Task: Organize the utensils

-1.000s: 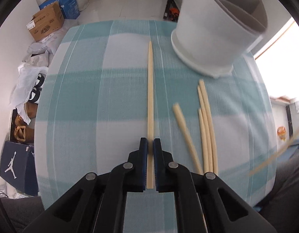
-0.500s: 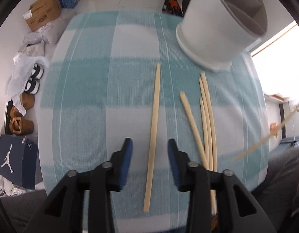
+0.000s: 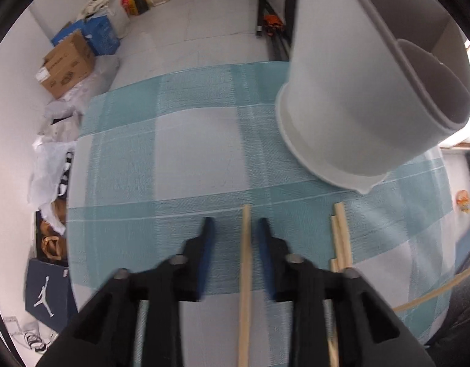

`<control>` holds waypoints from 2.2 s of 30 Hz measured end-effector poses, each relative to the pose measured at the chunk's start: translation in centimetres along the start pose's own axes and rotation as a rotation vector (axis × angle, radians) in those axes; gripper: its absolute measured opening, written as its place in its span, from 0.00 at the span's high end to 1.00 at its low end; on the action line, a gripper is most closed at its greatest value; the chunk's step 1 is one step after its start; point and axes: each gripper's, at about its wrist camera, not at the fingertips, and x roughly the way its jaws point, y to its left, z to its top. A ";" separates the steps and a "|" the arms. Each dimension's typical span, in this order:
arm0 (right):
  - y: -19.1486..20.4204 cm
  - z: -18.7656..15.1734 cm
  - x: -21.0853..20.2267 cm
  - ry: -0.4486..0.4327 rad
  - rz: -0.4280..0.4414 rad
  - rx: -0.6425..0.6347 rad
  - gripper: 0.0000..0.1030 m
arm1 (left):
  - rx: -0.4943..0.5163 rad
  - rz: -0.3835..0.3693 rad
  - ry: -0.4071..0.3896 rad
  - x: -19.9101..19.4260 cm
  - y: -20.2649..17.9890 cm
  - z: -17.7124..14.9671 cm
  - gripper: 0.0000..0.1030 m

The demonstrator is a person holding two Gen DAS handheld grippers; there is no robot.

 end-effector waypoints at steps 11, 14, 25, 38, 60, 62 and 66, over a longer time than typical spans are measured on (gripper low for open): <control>0.6 -0.1 -0.2 -0.011 -0.003 -0.027 0.95 | -0.069 -0.086 -0.165 -4.4 2.6 -0.7 0.99; 1.2 -0.1 -0.2 -0.016 0.000 -0.052 0.95 | -0.095 -0.119 -0.238 -7.7 2.9 -1.4 0.99; 5.0 0.5 -1.1 -0.062 0.016 -0.183 0.95 | -0.029 -0.217 -0.428 -14.3 0.7 -1.1 0.99; 7.4 4.1 -2.5 -0.115 0.009 -0.242 0.96 | 0.001 -0.279 -0.515 -19.0 0.6 0.3 0.99; 11.1 18.4 1.6 -0.155 -0.013 -0.370 0.96 | -0.170 -0.333 -0.691 -23.3 3.3 12.0 0.99; 11.1 18.7 2.6 -0.149 -0.015 -0.382 0.96 | -0.180 -0.329 -0.686 -22.4 3.5 12.7 0.99; 11.1 18.8 4.5 -0.132 -0.026 -0.409 0.96 | -0.217 -0.349 -0.656 -20.0 4.3 13.2 0.99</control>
